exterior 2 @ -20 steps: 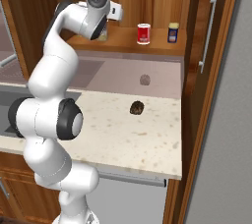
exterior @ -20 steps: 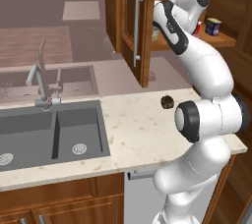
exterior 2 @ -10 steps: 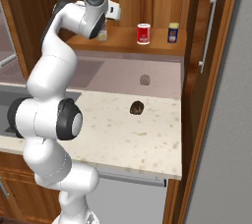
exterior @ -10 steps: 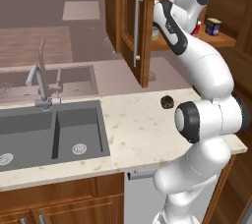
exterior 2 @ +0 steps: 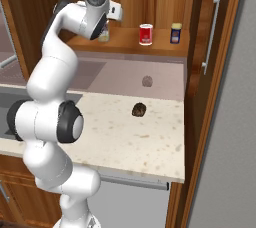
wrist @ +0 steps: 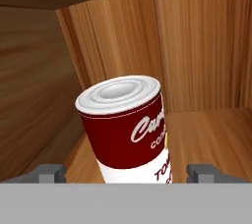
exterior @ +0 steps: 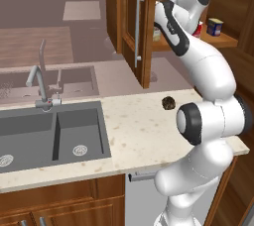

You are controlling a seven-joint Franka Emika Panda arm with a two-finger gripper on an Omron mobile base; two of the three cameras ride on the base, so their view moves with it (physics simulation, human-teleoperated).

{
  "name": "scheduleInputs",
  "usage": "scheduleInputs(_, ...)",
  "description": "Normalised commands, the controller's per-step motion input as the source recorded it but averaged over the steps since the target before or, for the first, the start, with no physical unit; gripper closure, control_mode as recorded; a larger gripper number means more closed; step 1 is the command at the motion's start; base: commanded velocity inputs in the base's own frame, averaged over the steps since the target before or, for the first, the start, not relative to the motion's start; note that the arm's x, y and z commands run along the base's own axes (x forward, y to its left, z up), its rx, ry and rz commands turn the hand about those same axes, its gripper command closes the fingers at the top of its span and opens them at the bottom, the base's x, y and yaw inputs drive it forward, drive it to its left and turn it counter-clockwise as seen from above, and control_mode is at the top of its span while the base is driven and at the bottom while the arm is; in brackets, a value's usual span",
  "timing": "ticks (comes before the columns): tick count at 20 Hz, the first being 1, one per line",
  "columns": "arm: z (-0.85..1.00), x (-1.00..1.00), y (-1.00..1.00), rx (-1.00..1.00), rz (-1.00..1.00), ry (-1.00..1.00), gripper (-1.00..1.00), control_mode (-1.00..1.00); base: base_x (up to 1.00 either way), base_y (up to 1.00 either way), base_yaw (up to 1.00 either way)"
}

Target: Stack two cans on top of the other two cans in the cabinet.

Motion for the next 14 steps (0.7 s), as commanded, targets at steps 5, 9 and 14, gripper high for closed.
scheduleInputs(5, -0.03, -0.16, -0.19, 0.00, 0.00, 0.00, -1.00, -1.00, 0.00, 0.00, 0.00)
scheduleInputs(9, -0.09, -0.35, -0.29, 0.00, 0.00, -0.01, -1.00, -1.00, 0.00, 0.00, 0.00)
scheduleInputs(14, -0.11, -0.44, -0.24, 0.00, 0.00, -0.01, -1.00, -1.00, 0.00, 0.00, 0.00)
